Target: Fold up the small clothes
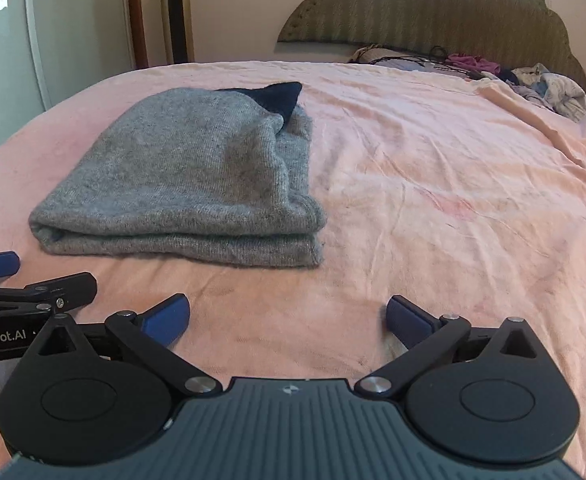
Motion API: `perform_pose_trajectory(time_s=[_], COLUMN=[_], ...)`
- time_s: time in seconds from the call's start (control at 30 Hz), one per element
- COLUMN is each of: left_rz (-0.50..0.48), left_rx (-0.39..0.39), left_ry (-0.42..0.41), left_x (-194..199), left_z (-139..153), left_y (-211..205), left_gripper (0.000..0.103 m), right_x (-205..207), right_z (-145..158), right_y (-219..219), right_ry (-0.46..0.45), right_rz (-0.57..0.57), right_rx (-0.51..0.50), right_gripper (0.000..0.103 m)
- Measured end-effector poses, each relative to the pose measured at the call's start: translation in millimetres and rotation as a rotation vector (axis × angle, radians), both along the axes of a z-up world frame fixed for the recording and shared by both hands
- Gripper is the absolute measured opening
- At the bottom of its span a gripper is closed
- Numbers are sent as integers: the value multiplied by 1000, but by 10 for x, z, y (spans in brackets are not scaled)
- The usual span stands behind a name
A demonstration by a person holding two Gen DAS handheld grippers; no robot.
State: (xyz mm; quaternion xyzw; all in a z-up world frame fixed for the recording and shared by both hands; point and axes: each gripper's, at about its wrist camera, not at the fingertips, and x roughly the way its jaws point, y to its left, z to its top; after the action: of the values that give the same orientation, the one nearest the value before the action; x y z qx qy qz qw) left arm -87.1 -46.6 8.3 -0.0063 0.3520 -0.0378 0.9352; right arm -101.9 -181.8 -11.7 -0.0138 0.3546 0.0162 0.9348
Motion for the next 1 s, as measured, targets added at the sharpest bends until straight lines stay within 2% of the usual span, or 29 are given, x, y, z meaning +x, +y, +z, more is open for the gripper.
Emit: perform_pose_trajectory(time_s=[0.33, 1.0], left_rz=[-2, -5], left_rx=[-5, -9], left_ry=[3, 10], left_x=[-6, 5], left_z=[5, 2], left_y=[4, 7], left_gripper=[103, 103], right_x=[-4, -7], right_z=[-1, -5], right_y=[-32, -31], right_ry=[-8, -6], right_rz=[-3, -4], right_rx=[14, 5], right_gripper=[103, 103])
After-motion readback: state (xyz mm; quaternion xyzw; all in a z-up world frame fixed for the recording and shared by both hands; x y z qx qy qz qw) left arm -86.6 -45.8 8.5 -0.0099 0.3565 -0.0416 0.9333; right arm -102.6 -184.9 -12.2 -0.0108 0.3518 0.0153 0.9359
